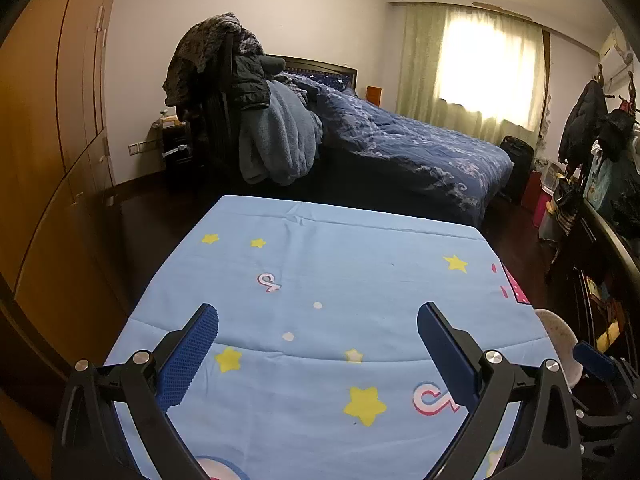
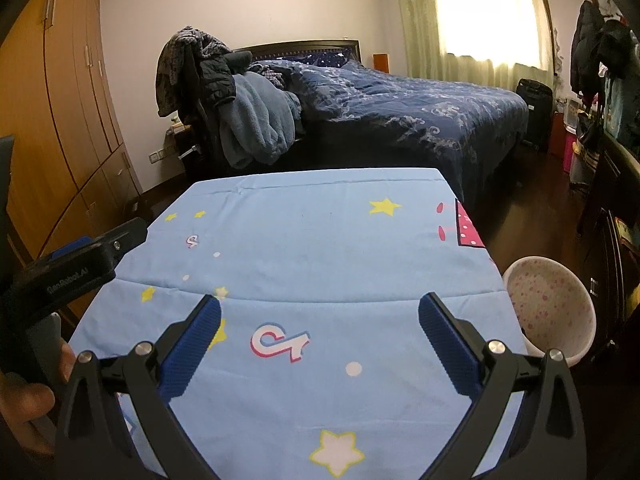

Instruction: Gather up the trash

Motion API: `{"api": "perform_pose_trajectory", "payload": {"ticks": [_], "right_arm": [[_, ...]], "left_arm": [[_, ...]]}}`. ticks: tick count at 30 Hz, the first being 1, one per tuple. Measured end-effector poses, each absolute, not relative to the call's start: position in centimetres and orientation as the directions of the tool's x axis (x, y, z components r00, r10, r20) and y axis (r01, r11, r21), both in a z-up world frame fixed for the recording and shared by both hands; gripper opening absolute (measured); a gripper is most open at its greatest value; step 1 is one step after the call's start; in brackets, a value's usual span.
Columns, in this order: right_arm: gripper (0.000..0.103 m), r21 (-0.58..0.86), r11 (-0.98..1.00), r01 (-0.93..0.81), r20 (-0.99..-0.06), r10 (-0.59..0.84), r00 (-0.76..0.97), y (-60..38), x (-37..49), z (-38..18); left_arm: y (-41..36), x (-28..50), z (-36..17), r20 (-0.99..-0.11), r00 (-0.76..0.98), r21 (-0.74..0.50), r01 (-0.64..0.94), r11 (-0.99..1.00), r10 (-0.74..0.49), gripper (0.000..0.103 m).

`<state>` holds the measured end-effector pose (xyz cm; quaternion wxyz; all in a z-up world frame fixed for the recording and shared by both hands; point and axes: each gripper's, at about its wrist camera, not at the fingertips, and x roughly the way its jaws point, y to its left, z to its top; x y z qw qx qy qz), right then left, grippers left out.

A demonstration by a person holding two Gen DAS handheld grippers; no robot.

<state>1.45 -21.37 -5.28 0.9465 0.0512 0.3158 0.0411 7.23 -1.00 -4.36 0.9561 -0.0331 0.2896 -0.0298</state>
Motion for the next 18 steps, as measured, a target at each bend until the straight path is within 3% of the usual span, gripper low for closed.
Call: {"api": "perform_pose_trajectory", "payload": {"ticks": [18], "right_arm": [[0.099,0.129,0.991,-0.038,-0.600,0.108,0.793,-21.83,1.41,-5.70]], "left_arm": [[-1.45,6.88,-4.89,-0.559,0.825,-0.060,0.051,0.997,-0.076,0.099]]}}
